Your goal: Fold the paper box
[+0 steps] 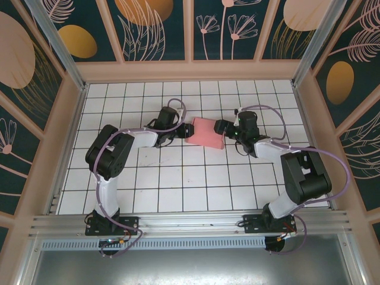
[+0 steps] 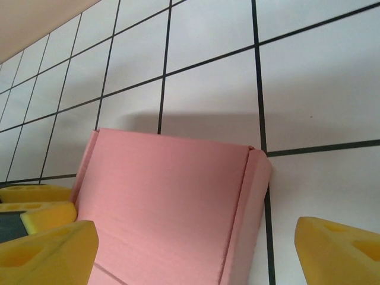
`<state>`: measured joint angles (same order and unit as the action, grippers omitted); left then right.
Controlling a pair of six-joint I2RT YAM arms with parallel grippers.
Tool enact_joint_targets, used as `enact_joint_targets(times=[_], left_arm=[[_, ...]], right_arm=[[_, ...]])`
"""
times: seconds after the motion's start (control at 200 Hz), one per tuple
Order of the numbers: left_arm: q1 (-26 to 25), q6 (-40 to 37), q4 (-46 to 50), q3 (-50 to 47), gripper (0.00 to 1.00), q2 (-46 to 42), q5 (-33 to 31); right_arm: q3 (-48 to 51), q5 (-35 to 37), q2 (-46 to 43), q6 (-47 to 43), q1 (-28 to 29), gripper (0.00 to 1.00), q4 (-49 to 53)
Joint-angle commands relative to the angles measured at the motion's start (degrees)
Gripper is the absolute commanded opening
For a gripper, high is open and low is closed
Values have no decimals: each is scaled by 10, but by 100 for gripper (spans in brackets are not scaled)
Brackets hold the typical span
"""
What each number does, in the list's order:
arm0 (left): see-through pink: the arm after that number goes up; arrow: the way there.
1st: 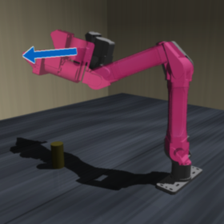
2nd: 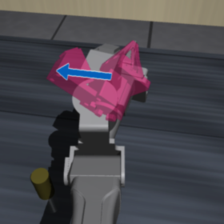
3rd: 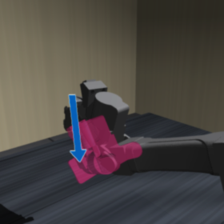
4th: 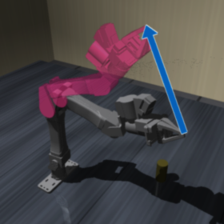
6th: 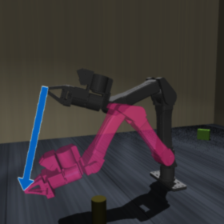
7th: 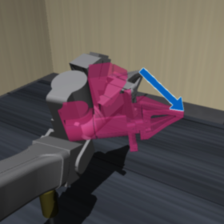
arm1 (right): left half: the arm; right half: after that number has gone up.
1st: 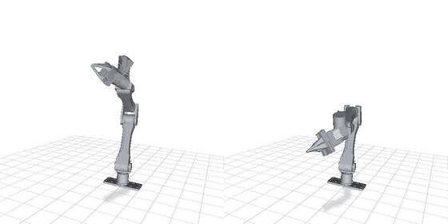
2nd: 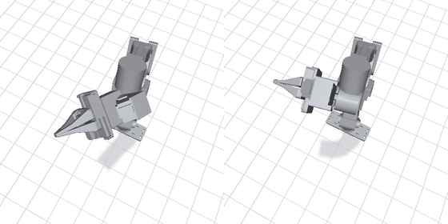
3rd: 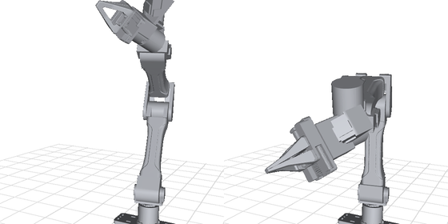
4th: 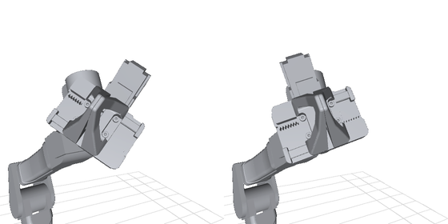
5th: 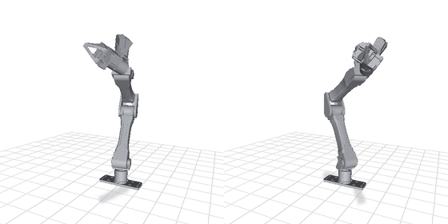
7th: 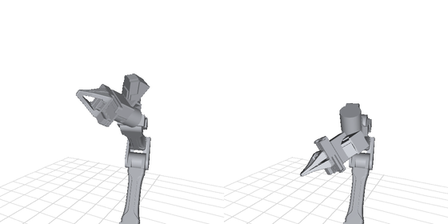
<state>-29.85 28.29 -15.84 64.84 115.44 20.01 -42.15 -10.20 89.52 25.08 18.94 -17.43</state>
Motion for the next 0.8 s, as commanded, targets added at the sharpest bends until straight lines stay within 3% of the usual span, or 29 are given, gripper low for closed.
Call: enact_joint_targets(times=[0.0, 0.405, 0.556, 0.791], left_arm=[[8, 14, 1, 12, 34, 12, 25], [42, 81, -75, -24, 32, 25, 116], [52, 110, -113, -36, 32, 35, 153], [57, 113, -113, -36, 32, 44, 159]], right_arm=[[18, -47, -11, 32, -10, 86, -29], [47, -159, 12, 126, -51, 86, -117], [50, -175, 21, 137, -52, 86, -131], [50, -181, 36, 146, -54, 86, -134]])
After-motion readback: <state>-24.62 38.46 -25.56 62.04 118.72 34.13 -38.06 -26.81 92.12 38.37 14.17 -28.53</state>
